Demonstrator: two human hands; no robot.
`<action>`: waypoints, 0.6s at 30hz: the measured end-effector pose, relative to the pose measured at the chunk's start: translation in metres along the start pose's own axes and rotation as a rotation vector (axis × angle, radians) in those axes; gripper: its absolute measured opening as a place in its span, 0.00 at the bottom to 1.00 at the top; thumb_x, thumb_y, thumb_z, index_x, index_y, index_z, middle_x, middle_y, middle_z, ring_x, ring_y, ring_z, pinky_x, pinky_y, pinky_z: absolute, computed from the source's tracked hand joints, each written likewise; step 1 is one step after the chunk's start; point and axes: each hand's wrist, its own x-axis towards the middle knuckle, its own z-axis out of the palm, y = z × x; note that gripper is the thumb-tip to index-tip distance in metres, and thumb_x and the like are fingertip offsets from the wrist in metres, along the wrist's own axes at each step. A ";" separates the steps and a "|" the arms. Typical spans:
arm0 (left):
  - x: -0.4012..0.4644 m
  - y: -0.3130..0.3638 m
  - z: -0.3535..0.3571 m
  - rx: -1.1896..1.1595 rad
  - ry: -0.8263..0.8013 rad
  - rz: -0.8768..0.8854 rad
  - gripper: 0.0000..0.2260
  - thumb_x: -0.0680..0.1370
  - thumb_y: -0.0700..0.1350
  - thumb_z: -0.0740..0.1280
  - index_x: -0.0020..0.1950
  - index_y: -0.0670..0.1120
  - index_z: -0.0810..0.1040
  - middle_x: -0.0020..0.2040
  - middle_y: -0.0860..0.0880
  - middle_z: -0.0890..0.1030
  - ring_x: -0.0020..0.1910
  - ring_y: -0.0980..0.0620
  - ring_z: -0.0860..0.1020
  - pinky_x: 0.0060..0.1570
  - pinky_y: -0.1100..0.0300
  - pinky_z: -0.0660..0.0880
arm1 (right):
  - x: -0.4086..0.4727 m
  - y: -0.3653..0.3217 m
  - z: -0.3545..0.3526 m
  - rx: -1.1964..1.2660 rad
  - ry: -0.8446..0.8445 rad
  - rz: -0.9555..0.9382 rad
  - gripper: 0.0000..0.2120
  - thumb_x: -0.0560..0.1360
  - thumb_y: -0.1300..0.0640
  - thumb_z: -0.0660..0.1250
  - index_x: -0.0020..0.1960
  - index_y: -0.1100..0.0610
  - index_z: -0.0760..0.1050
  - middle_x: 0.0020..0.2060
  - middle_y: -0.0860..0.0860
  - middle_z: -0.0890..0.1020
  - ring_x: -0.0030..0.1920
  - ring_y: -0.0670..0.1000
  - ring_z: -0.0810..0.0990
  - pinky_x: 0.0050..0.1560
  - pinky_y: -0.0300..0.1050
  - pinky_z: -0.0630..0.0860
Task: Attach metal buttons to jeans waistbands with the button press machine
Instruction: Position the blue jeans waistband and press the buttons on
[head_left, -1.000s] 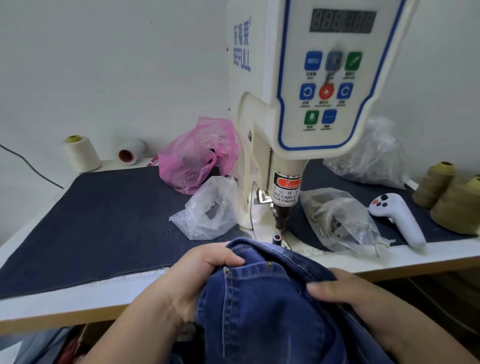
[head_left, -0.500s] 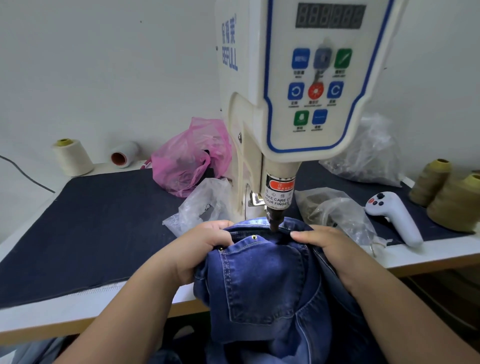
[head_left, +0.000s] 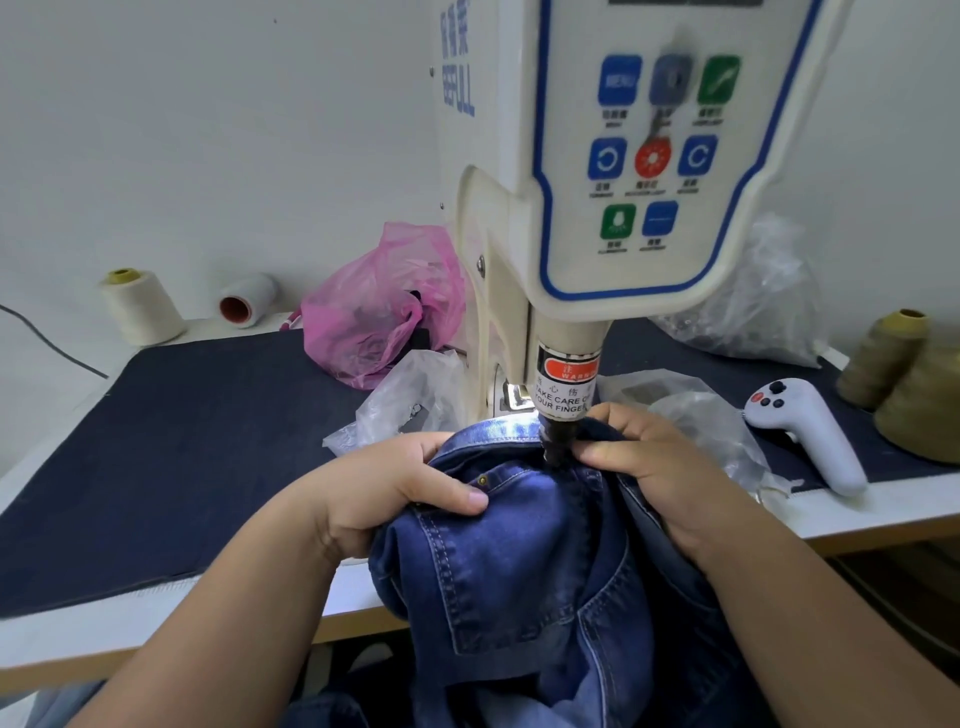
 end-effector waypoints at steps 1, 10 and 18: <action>0.001 -0.002 0.000 0.009 0.007 -0.011 0.21 0.67 0.32 0.70 0.60 0.39 0.79 0.58 0.33 0.81 0.52 0.39 0.81 0.55 0.48 0.79 | 0.001 0.000 0.001 -0.036 -0.002 0.010 0.07 0.72 0.68 0.70 0.43 0.57 0.82 0.42 0.56 0.85 0.42 0.50 0.83 0.44 0.40 0.78; 0.003 -0.011 0.006 0.059 -0.057 -0.058 0.24 0.66 0.39 0.75 0.61 0.35 0.77 0.58 0.35 0.80 0.55 0.39 0.80 0.59 0.47 0.77 | 0.002 0.016 0.002 0.061 0.038 0.213 0.15 0.63 0.61 0.74 0.48 0.65 0.81 0.48 0.66 0.84 0.44 0.60 0.84 0.49 0.51 0.80; 0.011 -0.019 0.003 0.004 0.069 -0.091 0.21 0.66 0.47 0.76 0.56 0.40 0.83 0.57 0.34 0.82 0.51 0.39 0.81 0.60 0.44 0.75 | 0.002 0.023 0.002 -0.029 0.076 0.097 0.10 0.63 0.56 0.73 0.42 0.59 0.84 0.41 0.61 0.85 0.41 0.57 0.83 0.49 0.51 0.77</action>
